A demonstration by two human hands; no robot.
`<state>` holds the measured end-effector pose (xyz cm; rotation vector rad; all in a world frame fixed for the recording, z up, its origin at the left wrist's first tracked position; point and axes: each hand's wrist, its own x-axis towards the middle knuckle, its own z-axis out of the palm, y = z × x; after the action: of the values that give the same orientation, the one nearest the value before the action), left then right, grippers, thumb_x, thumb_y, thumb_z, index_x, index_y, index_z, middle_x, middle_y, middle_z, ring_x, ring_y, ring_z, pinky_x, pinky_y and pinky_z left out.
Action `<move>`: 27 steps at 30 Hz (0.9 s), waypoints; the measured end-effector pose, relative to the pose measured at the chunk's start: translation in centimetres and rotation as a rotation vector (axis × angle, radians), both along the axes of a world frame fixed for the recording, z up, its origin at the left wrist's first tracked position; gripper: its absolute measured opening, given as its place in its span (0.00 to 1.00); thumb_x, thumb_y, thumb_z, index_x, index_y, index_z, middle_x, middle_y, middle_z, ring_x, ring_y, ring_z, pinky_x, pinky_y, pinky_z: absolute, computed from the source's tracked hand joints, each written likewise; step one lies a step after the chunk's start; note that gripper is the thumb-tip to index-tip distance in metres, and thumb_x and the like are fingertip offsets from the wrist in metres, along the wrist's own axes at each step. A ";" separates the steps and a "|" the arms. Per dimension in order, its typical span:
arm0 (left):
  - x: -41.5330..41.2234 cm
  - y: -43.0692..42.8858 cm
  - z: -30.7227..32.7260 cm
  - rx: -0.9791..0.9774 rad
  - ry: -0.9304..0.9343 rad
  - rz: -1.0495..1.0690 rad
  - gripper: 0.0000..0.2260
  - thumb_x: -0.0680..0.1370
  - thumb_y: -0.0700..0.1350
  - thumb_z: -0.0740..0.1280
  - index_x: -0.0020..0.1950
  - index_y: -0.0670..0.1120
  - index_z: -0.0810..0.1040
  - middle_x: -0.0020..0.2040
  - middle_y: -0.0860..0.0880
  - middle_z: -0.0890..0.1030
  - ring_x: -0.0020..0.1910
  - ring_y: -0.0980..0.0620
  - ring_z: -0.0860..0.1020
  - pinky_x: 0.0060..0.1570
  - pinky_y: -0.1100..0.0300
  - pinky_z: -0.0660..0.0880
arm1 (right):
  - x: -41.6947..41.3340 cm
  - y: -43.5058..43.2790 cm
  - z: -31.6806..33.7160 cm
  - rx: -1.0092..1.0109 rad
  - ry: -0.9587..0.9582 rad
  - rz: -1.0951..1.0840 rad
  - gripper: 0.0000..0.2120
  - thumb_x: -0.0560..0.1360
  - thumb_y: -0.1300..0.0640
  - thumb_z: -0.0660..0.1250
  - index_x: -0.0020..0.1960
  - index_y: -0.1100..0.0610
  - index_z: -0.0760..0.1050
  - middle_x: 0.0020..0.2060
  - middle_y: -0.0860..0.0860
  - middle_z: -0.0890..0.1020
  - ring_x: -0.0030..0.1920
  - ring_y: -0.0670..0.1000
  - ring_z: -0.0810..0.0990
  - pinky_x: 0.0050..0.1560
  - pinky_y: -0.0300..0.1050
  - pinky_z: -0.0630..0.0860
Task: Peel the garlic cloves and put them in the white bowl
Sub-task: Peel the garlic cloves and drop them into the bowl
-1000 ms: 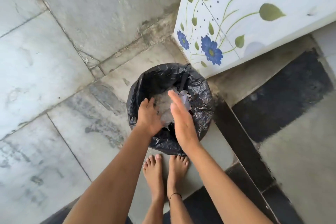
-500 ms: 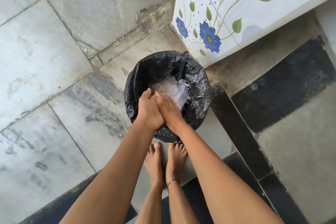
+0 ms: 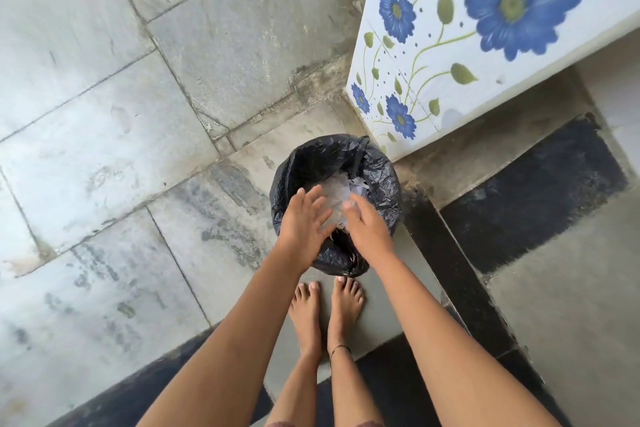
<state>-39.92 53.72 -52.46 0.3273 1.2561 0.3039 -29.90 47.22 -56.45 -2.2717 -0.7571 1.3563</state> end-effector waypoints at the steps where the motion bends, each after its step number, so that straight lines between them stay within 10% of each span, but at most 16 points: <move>1: -0.3 0.0 1.7 0.034 0.037 -0.075 0.22 0.83 0.53 0.47 0.74 0.47 0.63 0.75 0.45 0.63 0.73 0.46 0.63 0.62 0.55 0.64 | 0.2 -0.2 2.9 0.029 -0.027 0.010 0.21 0.81 0.50 0.54 0.72 0.56 0.65 0.69 0.52 0.69 0.69 0.53 0.67 0.66 0.48 0.62; 11: -0.5 -4.0 26.5 0.977 0.397 -0.743 0.18 0.77 0.45 0.67 0.67 0.47 0.72 0.61 0.51 0.77 0.61 0.52 0.75 0.56 0.64 0.67 | 1.2 -8.8 32.4 0.437 -0.259 -0.177 0.21 0.78 0.51 0.61 0.70 0.56 0.68 0.65 0.46 0.72 0.64 0.41 0.67 0.66 0.38 0.63; 18: 4.0 -11.1 44.6 1.540 0.166 -0.783 0.24 0.72 0.60 0.60 0.64 0.49 0.74 0.62 0.54 0.77 0.60 0.58 0.73 0.57 0.63 0.67 | 4.2 -18.7 49.4 0.832 -0.743 -0.273 0.22 0.76 0.50 0.61 0.65 0.61 0.72 0.62 0.52 0.76 0.64 0.53 0.72 0.66 0.49 0.67; 27: 12.2 -26.9 53.7 1.833 -0.098 -0.910 0.21 0.75 0.56 0.64 0.65 0.49 0.72 0.63 0.53 0.76 0.62 0.54 0.74 0.61 0.59 0.69 | 11.1 -36.3 56.4 0.843 -1.121 -0.464 0.22 0.76 0.52 0.60 0.64 0.65 0.73 0.59 0.58 0.78 0.60 0.57 0.76 0.61 0.54 0.72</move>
<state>-27.73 26.80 1.23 2.2967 0.2704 0.5807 -18.77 10.89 -0.07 -2.0785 -0.7848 -0.5040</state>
